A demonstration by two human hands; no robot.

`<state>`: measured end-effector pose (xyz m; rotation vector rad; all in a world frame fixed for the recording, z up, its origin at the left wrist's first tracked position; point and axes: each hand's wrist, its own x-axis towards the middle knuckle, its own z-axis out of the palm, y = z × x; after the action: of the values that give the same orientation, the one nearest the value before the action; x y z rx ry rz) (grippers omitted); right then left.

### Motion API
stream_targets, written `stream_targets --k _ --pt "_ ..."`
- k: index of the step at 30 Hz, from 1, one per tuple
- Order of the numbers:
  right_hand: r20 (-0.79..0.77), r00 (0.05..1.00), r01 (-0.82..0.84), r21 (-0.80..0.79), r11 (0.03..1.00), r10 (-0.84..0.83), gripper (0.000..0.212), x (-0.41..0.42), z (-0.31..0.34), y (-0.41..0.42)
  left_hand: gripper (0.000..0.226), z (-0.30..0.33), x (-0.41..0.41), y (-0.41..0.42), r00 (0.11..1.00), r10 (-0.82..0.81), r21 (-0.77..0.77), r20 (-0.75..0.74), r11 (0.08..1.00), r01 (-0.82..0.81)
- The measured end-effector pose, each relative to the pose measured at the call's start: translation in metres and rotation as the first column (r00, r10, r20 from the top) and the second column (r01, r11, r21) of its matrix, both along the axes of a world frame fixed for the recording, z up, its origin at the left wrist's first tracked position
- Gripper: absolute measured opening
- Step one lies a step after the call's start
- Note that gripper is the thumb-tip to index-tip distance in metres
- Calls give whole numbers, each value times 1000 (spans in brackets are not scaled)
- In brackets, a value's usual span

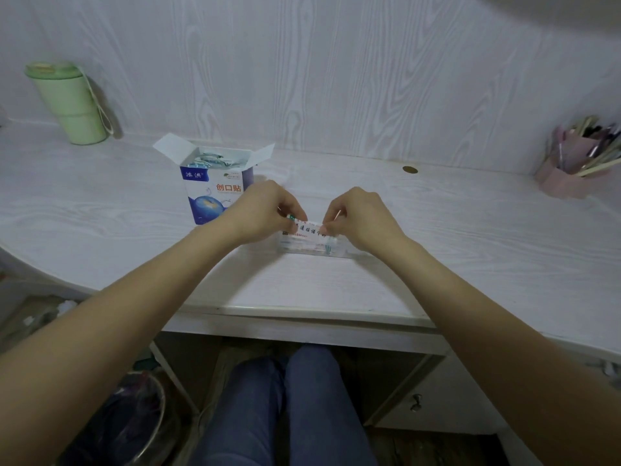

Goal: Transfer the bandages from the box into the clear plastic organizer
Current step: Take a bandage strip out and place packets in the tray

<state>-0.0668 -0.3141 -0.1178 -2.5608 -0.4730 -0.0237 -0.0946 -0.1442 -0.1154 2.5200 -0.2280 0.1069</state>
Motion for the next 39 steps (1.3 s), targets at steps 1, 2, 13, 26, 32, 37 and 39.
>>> stream_targets --k 1,2,13,26,32,37,39 --pt "13 1000 1 -49 999 -1 6 0 -1 1 18 0 1 -1 1000 -9 27 -5 1000 9" --pt "30 1000 -1 -94 996 4 4 -1 -1 3 17 0 2 -2 1000 -18 56 -8 998 19" --pt "87 996 30 -254 967 -8 13 -5 4 12 15 6 12 -5 991 -131 442 6 890 114" --pt "-39 984 131 -503 854 -174 31 -4 16 18 15 12 24 -8 971 -190 534 -147 811 240" --pt "-89 979 123 -470 874 -185 27 -3 11 17 15 7 27 -5 968 -204 530 -145 810 250" --pt "-142 975 96 -421 902 -170 32 -2 11 14 14 9 26 -4 973 -196 491 -119 841 229" --pt "-187 970 75 -370 926 -154 36 -3 14 11 13 13 23 -1 979 -185 460 -92 863 206"
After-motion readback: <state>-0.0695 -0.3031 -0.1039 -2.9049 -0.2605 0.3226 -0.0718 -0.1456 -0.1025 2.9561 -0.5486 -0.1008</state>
